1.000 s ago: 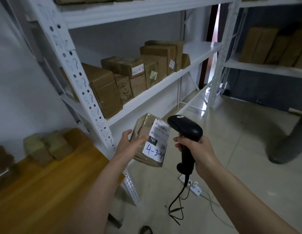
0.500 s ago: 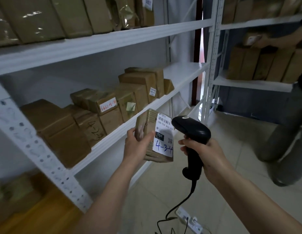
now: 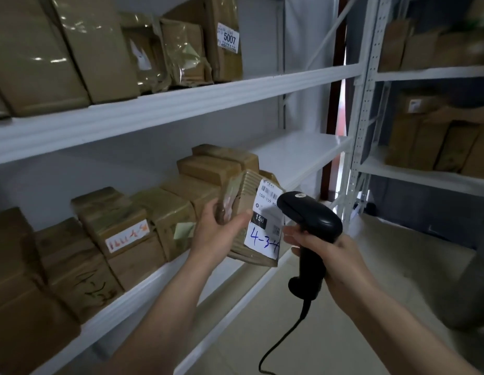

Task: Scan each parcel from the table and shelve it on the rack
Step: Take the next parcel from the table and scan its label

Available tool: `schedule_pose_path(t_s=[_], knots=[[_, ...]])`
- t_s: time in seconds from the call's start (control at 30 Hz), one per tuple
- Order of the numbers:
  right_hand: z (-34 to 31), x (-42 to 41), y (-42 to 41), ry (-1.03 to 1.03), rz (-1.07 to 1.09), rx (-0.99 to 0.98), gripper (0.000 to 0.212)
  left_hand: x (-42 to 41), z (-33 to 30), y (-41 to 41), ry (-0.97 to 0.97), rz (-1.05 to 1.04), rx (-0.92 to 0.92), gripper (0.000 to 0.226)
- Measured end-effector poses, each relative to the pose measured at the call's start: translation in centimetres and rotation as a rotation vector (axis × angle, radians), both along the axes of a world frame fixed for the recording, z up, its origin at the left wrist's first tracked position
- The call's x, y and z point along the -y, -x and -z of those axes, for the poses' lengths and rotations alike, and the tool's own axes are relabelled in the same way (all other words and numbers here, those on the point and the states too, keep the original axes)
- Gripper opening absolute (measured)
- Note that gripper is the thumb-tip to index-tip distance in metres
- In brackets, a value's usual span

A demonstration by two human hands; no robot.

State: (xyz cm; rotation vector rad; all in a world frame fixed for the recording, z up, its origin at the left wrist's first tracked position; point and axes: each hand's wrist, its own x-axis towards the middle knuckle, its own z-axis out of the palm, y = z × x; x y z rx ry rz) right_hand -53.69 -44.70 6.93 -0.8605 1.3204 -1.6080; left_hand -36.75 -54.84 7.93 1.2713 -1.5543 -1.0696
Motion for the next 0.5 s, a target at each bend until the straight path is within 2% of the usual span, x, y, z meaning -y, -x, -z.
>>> schedule_pose_path(t_s=[0.17,0.33,0.5], knots=[[-2.6,3.9,3.2,0.088,-0.071,0.007,0.023,3.0,-4.4,3.2,0.145,-0.038,0.045,0.081],[-5.3,9.1,6.5,0.212,-0.122,0.032,0.018,5.8,-8.4,6.6,0.242,-0.086,0.068,0.063],[-8.5,14.3,11.2,0.303,-0.250,0.116,0.023,8.6,-13.0,10.7,0.293,-0.154,0.162,0.066]])
